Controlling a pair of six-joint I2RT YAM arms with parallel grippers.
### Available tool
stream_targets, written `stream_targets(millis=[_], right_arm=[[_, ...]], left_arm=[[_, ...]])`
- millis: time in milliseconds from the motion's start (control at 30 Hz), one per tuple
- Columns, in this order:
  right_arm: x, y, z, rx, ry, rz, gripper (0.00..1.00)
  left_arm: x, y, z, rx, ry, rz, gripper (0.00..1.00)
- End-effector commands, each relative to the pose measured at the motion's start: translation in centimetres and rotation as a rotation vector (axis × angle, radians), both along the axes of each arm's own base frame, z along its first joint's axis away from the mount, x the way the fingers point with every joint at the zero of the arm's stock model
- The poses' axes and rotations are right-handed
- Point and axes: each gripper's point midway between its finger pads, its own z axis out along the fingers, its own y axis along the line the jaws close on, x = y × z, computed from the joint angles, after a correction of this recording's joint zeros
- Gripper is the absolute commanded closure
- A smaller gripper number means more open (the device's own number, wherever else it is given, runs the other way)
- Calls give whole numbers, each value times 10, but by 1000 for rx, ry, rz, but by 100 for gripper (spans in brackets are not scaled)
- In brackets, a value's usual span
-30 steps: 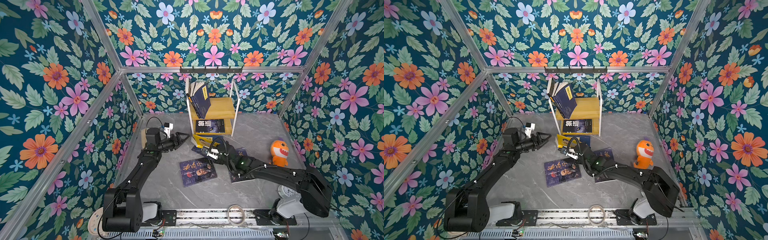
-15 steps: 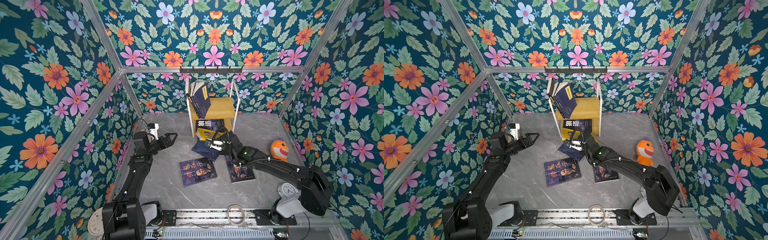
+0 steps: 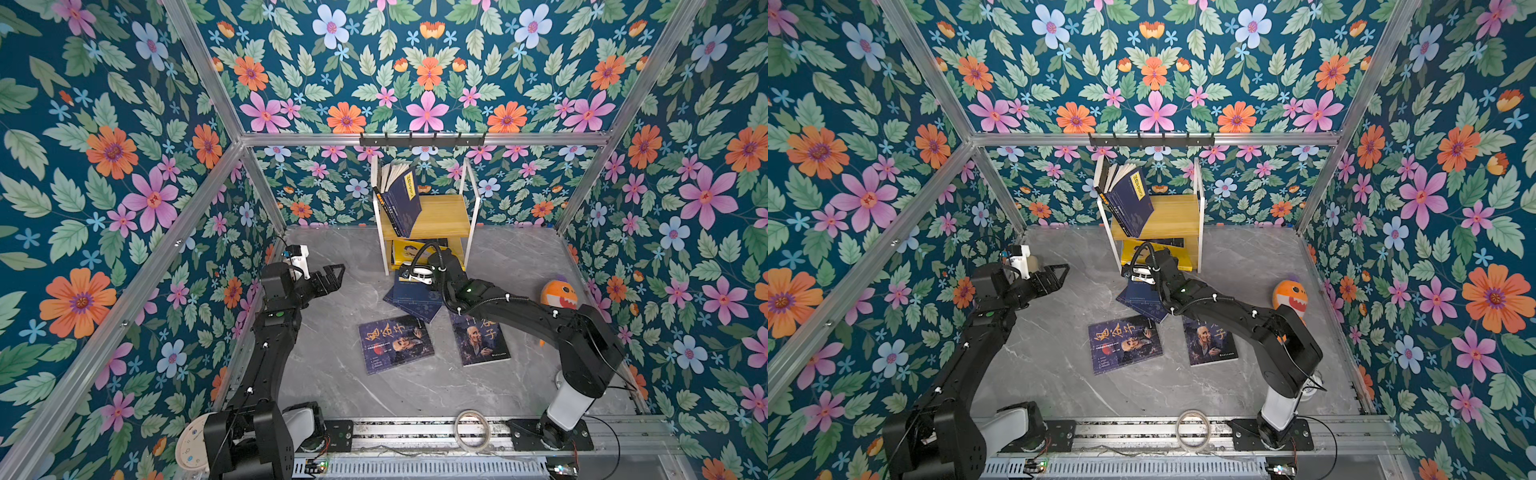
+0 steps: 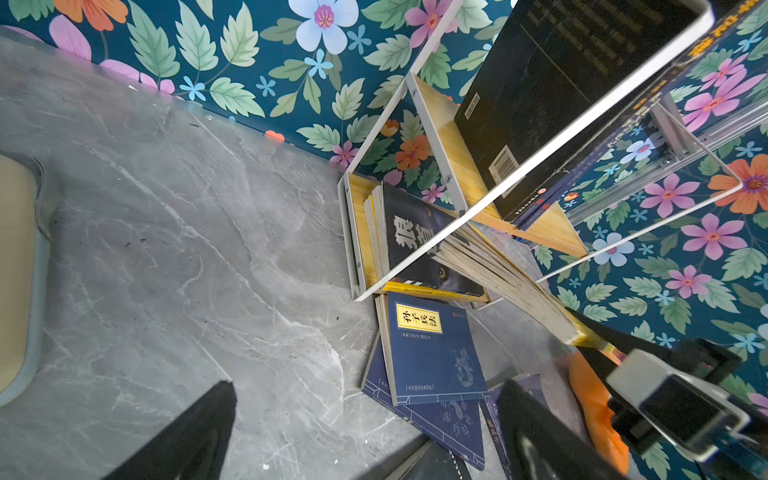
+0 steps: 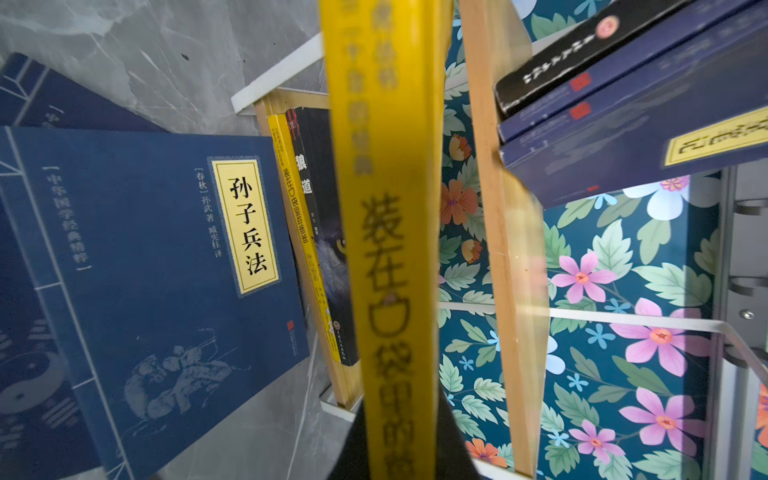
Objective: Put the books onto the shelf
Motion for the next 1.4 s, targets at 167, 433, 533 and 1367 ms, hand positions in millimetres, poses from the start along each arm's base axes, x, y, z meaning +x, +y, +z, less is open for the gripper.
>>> stream_targets(millis=[167, 433, 533, 1367], right_arm=[[33, 12, 17, 64, -125, -42, 100], [51, 14, -33, 40, -21, -58, 100], [50, 15, -53, 18, 42, -55, 100], [98, 23, -73, 26, 59, -53, 100]], left_arm=[[-2, -4, 8, 14, -31, -21, 0], [-3, -11, 10, 18, -34, -46, 0], [-4, -14, 9, 18, -32, -53, 0], [-5, -18, 11, 29, -44, -78, 0]])
